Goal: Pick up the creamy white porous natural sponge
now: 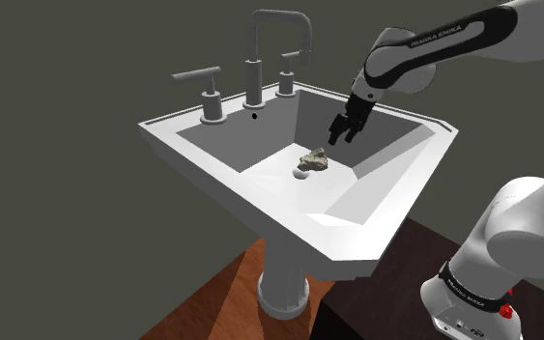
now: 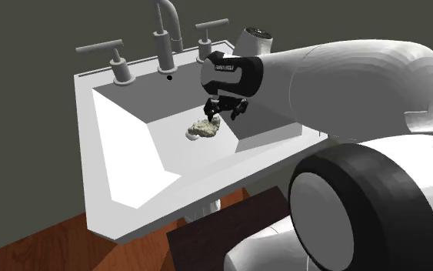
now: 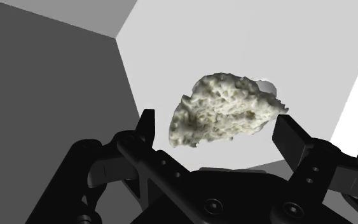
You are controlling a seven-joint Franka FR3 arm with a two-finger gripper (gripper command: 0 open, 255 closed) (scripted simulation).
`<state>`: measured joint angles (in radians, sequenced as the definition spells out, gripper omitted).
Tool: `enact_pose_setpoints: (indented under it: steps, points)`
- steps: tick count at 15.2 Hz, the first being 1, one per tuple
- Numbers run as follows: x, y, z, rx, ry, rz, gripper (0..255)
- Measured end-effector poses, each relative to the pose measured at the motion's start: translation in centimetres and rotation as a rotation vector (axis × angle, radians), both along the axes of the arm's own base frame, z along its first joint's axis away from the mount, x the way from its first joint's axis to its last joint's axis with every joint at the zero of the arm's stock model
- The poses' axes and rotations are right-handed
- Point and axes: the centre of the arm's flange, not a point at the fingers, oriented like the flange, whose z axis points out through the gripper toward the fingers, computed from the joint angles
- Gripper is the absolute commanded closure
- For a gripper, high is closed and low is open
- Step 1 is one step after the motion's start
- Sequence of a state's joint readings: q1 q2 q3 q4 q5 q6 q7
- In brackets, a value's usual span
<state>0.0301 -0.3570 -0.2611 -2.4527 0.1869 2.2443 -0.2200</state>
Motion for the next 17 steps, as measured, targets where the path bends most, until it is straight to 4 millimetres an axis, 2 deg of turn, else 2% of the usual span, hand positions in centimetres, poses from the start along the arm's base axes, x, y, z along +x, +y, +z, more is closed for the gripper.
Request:
enact_pose_setpoints:
  steps: [2, 5, 6, 14, 15, 17]
  points:
    - [1.5, -1.0, -1.6, 0.024, -0.039, 0.002, 0]
    - [4.6, -2.0, -2.9, 0.059, -0.098, 0.005, 0]
    - [5.0, -2.2, -3.3, 0.066, -0.109, 0.006, 0]
    - [5.5, -2.6, -7.2, 0.071, -0.121, 0.006, 0]
    - [5.5, -2.6, -7.3, 0.071, -0.121, 0.006, 255]
    - [5.5, -2.6, -7.4, 0.071, -0.122, 0.006, 255]
